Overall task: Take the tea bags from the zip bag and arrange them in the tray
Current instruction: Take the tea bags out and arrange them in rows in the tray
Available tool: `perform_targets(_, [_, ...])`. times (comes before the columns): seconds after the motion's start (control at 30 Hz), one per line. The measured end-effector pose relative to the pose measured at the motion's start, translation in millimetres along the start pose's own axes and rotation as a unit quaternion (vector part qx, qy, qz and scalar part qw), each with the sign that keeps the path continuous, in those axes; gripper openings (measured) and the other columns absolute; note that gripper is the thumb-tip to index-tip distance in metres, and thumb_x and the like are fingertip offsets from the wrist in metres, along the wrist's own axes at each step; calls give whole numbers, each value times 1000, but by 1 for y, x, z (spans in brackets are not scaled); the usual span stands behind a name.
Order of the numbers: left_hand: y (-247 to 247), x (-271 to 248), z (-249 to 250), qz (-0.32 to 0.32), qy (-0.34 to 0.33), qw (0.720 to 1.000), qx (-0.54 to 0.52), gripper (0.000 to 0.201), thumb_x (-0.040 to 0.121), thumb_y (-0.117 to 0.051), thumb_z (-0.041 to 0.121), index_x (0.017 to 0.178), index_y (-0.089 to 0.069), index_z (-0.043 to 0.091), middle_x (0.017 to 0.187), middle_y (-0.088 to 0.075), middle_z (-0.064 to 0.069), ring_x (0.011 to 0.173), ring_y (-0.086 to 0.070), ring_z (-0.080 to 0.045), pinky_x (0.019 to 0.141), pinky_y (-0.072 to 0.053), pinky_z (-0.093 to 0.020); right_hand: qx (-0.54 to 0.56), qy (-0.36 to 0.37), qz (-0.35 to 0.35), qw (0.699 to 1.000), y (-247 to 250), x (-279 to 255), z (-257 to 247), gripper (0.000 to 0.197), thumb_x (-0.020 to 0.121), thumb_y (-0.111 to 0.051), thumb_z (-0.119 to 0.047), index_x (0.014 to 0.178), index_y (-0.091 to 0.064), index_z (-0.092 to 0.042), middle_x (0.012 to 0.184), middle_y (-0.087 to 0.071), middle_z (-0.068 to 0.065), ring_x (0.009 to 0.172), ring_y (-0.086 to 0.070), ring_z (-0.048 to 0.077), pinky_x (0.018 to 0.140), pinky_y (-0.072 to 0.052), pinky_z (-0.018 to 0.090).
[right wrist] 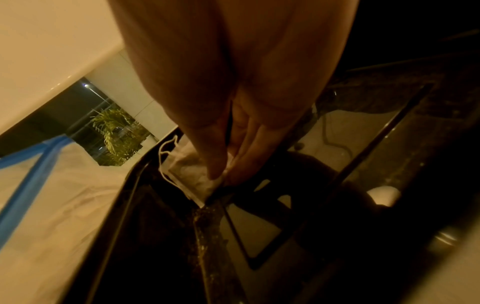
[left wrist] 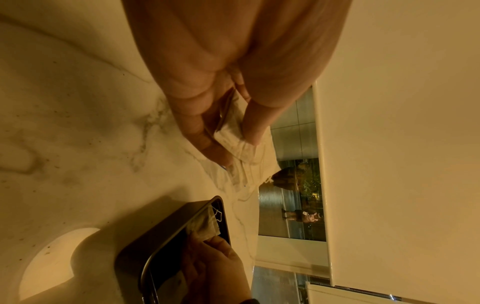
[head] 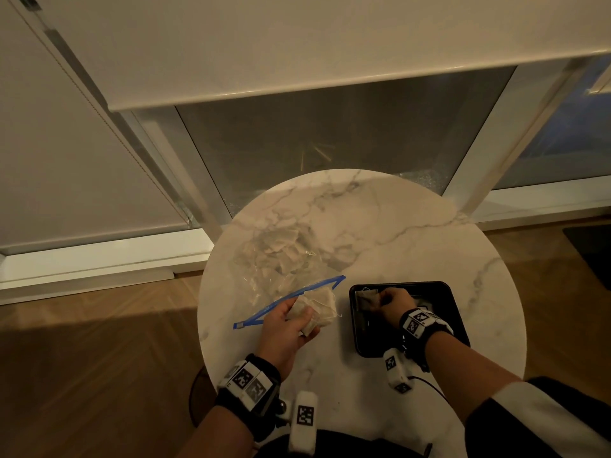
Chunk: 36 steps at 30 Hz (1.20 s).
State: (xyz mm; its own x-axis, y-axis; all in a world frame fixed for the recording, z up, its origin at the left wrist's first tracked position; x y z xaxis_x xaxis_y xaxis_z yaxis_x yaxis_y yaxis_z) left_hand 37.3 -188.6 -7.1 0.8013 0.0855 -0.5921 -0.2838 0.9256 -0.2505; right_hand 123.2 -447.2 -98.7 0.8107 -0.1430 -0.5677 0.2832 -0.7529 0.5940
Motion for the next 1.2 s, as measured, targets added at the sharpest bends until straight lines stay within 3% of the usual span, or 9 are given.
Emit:
perform_targets(0.13, [-1, -1, 3, 3, -4, 1000, 0, 21, 95, -62, 3, 115, -64, 11, 116, -69, -13, 108, -68, -31, 86, -60, -41, 35, -14, 14, 999, -3, 1, 8, 12, 77, -80, -18, 75, -69, -20, 72, -66, -3, 75, -63, 16, 74, -52, 29])
perform_targets(0.27, [0, 0, 3, 8, -3, 1000, 1, 21, 95, -63, 5, 115, -65, 11, 117, -69, -14, 108, -68, -30, 82, -60, -38, 67, -46, 36, 996, -5, 0, 15, 11, 75, -80, -21, 77, -70, -24, 85, -72, 2, 84, -67, 22, 84, -56, 36])
perform_targets(0.4, [-2, 0, 3, 7, -1, 1000, -7, 21, 95, -62, 3, 115, -65, 10, 117, -69, -15, 104, -68, -28, 80, -60, -36, 94, -73, 70, 990, -4, 1, 20, 27, 71, -82, -23, 91, -63, -23, 98, -70, 5, 94, -66, 27, 91, -54, 41])
perform_targets(0.57, [-4, -2, 3, 6, -2, 1000, -8, 19, 95, -61, 3, 112, -64, 12, 116, -69, -13, 104, -68, -28, 77, -60, -34, 115, -62, 60, 990, -8, 1, 20, 38, 68, -87, -21, 99, -65, -15, 92, -68, 4, 88, -65, 23, 83, -54, 35])
perform_targets(0.73, [-3, 0, 1, 8, 5, 1000, -10, 20, 95, -62, 4, 113, -64, 12, 118, -68, -14, 107, -67, -31, 84, -60, -39, 110, -61, 54, 991, -11, 3, 18, 36, 68, -87, -21, 98, -69, -12, 91, -69, 5, 90, -66, 24, 88, -55, 38])
perform_targets(1.0, [-3, 1, 2, 8, 1, 1000, -10, 20, 95, -62, 3, 113, -65, 11, 117, -69, -15, 105, -68, -30, 84, -59, -38, 119, -63, 32, 990, -11, -1, 15, 26, 69, -86, -21, 92, -74, -15, 90, -72, 4, 88, -68, 23, 88, -56, 39])
perform_targets(1.13, [-3, 2, 2, 9, 3, 1000, -10, 22, 94, -63, 3, 115, -64, 10, 117, -69, -15, 108, -68, -31, 87, -59, -41, 126, -72, 22, 989, -5, 0, 20, 27, 62, -89, -20, 84, -72, -20, 85, -73, 4, 83, -69, 23, 84, -58, 40])
perform_targets(1.2, [-5, 0, 3, 6, 0, 1000, -13, 21, 94, -62, 2, 113, -64, 11, 117, -69, -15, 109, -67, -32, 90, -58, -43, 145, -66, 13, 987, -10, 27, 44, 35, 55, -90, -22, 85, -73, -18, 82, -74, 7, 80, -72, 26, 80, -60, 45])
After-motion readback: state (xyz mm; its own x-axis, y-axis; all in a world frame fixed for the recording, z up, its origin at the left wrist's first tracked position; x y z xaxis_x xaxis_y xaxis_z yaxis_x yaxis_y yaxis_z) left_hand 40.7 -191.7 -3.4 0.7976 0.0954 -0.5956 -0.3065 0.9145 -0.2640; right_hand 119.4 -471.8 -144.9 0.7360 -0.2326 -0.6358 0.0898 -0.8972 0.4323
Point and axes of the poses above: each hand's wrist, its own x-axis towards the middle knuckle, its own y-axis out of the back of the hand, z = x × y, the point moved 6 cm from there along x, towards the middle knuckle
